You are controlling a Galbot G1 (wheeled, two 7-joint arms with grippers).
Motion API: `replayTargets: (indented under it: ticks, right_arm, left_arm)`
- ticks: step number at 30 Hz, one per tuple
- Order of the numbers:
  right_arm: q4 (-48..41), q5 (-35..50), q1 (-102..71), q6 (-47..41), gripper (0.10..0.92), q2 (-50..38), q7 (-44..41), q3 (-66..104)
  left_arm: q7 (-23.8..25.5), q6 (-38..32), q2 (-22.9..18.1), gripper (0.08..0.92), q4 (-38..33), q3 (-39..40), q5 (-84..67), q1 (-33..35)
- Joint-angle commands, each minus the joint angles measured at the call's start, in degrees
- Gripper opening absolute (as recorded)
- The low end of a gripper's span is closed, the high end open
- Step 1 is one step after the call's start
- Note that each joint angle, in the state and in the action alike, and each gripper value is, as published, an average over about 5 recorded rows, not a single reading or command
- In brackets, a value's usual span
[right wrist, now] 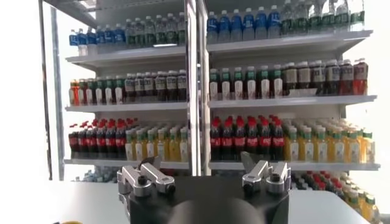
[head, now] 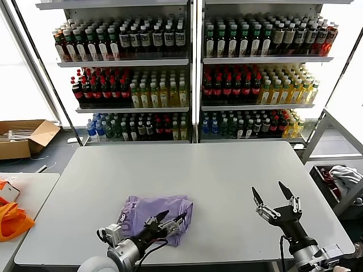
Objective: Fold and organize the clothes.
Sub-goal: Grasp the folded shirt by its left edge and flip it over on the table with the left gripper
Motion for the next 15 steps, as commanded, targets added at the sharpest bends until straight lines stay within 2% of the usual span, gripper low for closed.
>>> replayTargets:
  ticks: [1, 8, 15]
  right_arm:
    - [0.52, 0.05, -0.4, 0.12, 0.823, -0.04, -0.07, -0.15]
    - [0.55, -0.05, -0.52, 0.16, 0.823, -0.28, -0.11, -0.38]
    - [0.48, -0.16, -0.63, 0.21, 0.823, -0.45, -0.16, -0.2]
  left_arm:
    - [1.79, -0.56, 4.98, 0.798, 0.12, -19.81, 11.02, 3.11]
    - [1.31, -0.85, 4.77, 0.822, 8.39, -18.73, 21.81, 2.42]
    - [-1.44, 1.12, 0.63, 0.823, 10.0, -14.41, 23.01, 1.55]
